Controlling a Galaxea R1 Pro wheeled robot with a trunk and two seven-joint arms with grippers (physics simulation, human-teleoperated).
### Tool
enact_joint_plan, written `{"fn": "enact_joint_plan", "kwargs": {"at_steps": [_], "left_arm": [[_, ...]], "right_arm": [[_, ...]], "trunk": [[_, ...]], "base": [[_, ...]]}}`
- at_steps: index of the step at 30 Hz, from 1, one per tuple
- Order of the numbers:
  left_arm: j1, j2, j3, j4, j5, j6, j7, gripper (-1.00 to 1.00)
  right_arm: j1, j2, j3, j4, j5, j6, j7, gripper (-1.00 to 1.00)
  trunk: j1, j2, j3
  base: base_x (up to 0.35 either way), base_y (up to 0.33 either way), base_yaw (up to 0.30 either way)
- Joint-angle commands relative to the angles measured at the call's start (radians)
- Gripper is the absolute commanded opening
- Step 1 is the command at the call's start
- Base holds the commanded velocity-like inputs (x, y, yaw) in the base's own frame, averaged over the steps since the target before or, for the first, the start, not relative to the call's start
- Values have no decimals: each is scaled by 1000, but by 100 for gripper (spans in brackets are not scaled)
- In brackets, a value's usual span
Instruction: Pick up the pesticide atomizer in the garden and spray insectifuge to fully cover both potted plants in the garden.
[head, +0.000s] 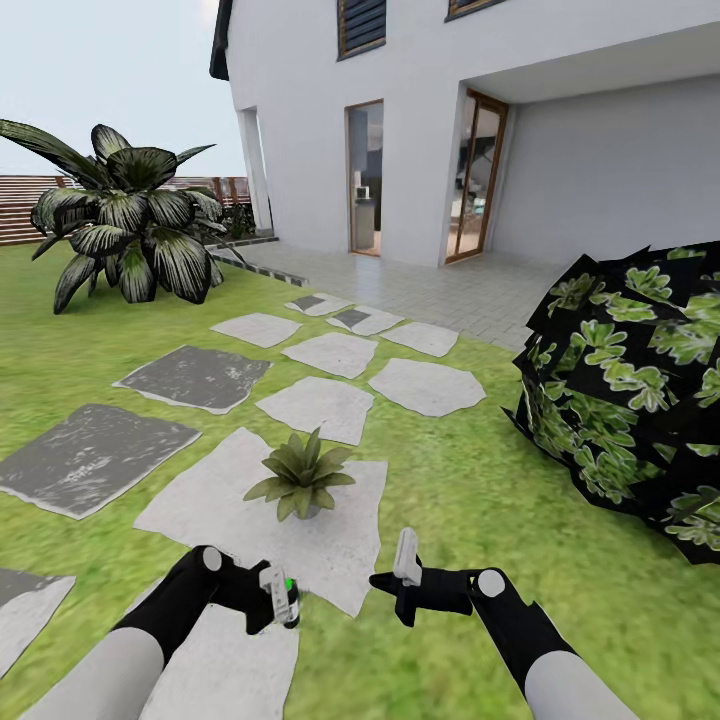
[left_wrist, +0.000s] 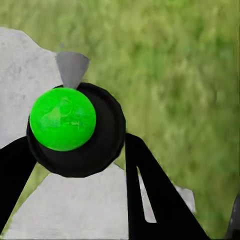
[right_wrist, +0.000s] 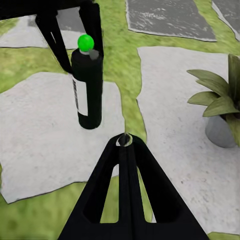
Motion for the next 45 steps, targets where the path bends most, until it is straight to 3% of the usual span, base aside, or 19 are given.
{"fn": "enact_joint_plan", "kwargs": {"at_steps": [1,2,3,7,11,13,14,16,17,19,20,23,26,27,30,32,35,41,45], "left_arm": [[1,16,-2,-2,0,-2,-3,-100],[2,37,-1,-2,0,-3,-3,-100],[3,49,-1,-2,0,-4,-3,-100],[6,121,4,-1,5,-1,-2,-100],[8,138,16,8,13,8,6,-100],[8,136,54,31,15,9,7,-100],[8,131,100,55,16,11,8,-100],[8,128,144,74,16,15,7,-100],[8,127,164,82,17,23,7,-100],[8,123,203,102,18,65,7,-100],[8,117,219,111,18,93,7,-100],[8,93,240,118,17,174,10,-100],[8,81,284,116,16,288,44,-100],[8,75,296,113,16,328,64,-100],[8,52,306,116,15,396,99,-100],[7,34,308,113,15,450,107,-100],[-4,5,298,92,13,650,110,-100],[-11,-56,263,75,-31,738,112,-100],[-68,-80,233,60,-64,910,109,-100]], "right_arm": [[0,0,-2,-1,6,-3,1,-100],[0,0,-2,0,7,-3,1,-100],[0,0,-2,0,7,-3,1,100],[0,-7,-3,5,8,-4,0,100],[0,-16,-9,6,9,-7,-27,100],[3,-50,-12,23,6,-7,-106,100],[4,-82,-12,79,2,-7,-182,100],[5,-108,-17,159,-1,-8,-251,100],[5,-123,-29,205,-4,-8,-289,100],[6,-162,-102,316,-23,-9,-394,100],[7,-183,-161,369,-40,-10,-453,100],[19,-221,-264,433,-62,-12,-556,100],[67,-225,-281,442,-67,-14,-678,100],[79,-225,-282,444,-73,-15,-753,100],[109,-218,-283,458,-147,-15,-884,100],[123,-214,-283,465,-183,-14,-910,100],[132,-211,-283,471,-207,-14,-926,100],[138,-210,-284,490,-214,-13,-928,100],[139,-208,-283,502,-225,-12,-925,100]], "trunk": [[0,0,-1],[0,0,-1],[0,0,-1],[0,0,-1],[0,0,-1],[0,0,-1],[0,0,-1],[0,0,-1],[0,0,-1],[0,0,-1],[0,0,-1],[0,0,-1],[0,0,-1],[0,0,-1],[0,0,-1],[0,0,-1],[0,0,-1],[0,0,-1],[0,0,-1]], "base": [[0,0,0],[0,0,0],[0,0,0],[0,0,0],[0,0,0],[0,0,0],[0,0,0],[0,0,0],[0,0,0],[0,0,0],[0,0,0],[0,0,0],[0,0,0],[0,0,0],[0,0,0],[0,0,0],[0,0,0],[0,0,0],[46,0,0]]}}
